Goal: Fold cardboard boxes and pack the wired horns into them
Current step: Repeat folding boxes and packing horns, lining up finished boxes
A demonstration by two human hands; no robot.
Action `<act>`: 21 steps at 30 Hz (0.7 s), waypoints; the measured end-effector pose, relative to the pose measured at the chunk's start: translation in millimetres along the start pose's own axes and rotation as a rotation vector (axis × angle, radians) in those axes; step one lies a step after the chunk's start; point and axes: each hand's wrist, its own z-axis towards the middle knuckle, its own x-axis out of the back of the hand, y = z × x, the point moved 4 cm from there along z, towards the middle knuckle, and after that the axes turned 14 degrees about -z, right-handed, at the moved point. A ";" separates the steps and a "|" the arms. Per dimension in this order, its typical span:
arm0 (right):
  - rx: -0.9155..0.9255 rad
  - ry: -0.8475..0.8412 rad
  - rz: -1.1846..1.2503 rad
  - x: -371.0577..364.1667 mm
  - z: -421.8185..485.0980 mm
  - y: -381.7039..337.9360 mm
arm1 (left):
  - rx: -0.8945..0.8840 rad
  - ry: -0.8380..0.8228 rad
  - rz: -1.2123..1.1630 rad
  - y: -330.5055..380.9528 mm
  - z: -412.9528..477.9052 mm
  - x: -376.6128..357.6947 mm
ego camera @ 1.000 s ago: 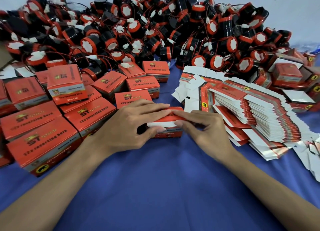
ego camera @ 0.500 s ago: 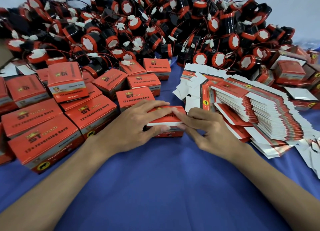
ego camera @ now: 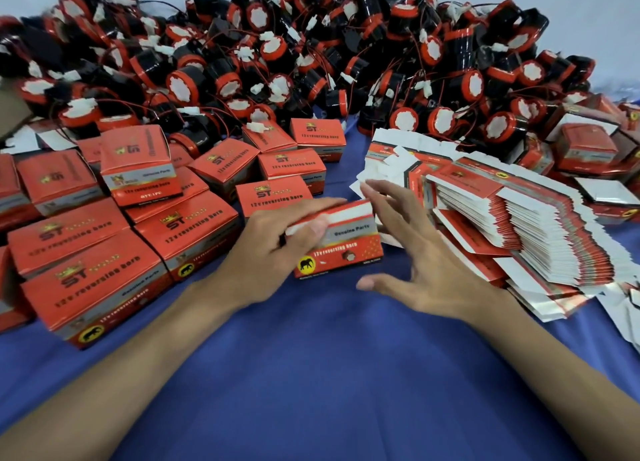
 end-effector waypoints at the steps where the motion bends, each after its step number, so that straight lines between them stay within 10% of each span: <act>1: 0.012 0.011 0.028 -2.9 0.0 -4.6 | 0.047 0.020 -0.103 0.4 -0.6 -2.4; 21: -0.114 0.305 0.409 10.0 3.0 -34.8 | -0.052 0.081 -0.372 20.2 -9.1 -33.4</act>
